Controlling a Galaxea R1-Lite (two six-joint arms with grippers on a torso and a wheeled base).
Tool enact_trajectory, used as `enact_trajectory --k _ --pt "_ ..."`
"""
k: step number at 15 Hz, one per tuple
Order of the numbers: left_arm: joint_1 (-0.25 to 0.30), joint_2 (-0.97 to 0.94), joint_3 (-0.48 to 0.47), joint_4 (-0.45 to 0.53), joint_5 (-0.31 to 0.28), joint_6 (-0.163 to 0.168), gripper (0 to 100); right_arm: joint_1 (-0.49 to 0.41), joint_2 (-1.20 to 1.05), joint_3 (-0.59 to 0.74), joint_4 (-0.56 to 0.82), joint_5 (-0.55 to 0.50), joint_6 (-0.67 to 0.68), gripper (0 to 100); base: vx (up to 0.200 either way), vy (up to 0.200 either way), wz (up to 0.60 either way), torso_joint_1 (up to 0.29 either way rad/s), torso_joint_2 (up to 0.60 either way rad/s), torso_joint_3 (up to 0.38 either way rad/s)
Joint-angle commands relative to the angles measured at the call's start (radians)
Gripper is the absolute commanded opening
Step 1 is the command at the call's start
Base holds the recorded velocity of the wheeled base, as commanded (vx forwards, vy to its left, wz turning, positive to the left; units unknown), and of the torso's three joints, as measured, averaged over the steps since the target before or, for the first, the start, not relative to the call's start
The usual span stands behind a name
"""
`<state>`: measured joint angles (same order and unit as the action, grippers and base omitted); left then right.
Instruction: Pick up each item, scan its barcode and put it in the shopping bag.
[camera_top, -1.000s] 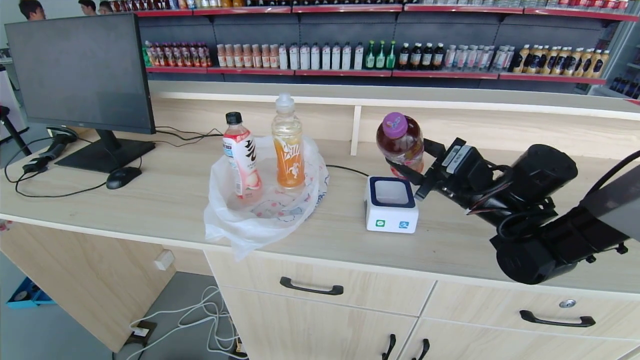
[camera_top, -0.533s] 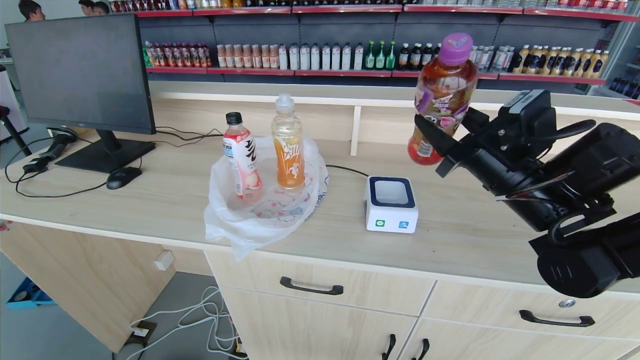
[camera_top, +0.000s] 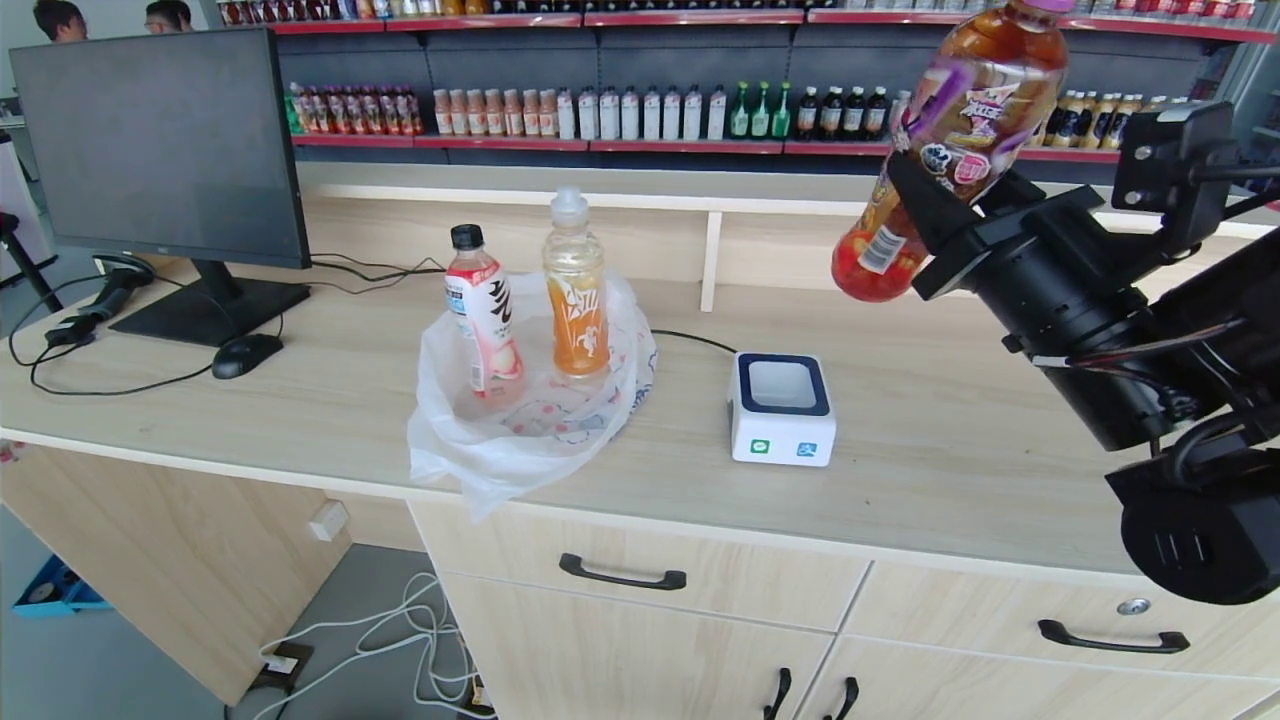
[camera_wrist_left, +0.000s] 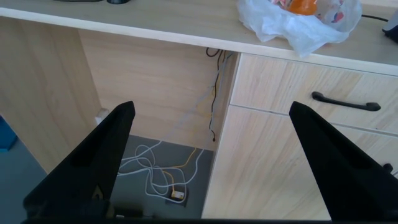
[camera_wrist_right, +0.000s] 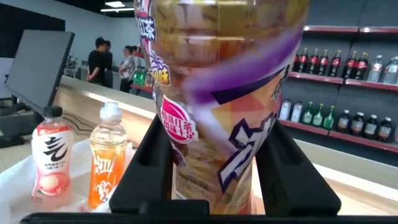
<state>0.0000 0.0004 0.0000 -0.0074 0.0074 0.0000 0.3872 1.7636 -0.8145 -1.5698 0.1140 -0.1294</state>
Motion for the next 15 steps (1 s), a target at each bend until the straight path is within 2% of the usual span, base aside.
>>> enact_trajectory --k 1,4,7,9,15 --pt "0.000 0.000 0.000 0.000 0.000 0.000 100 0.016 -0.003 -0.009 -0.001 -0.008 0.027 0 -0.200 0.000 0.00 0.007 0.00 0.007" --pt "0.000 0.000 0.000 0.000 0.000 0.000 100 0.015 -0.003 -0.006 -0.001 -0.091 0.094 0 -0.200 0.000 0.00 0.012 0.01 0.002" --pt "0.000 0.001 0.000 0.000 0.000 0.000 100 0.004 -0.007 0.026 -0.001 -0.096 0.112 0 0.000 0.000 0.00 0.000 0.00 0.000" --pt "0.000 0.001 0.000 0.000 0.000 0.000 100 -0.037 -0.030 0.092 -0.001 -0.097 0.112 0 0.000 0.000 0.00 0.000 0.00 0.000" --pt "0.000 0.000 0.000 0.000 0.000 -0.002 100 -0.044 -0.026 0.077 -0.001 -0.096 0.112 0 0.000 0.200 0.00 0.009 0.00 0.004"
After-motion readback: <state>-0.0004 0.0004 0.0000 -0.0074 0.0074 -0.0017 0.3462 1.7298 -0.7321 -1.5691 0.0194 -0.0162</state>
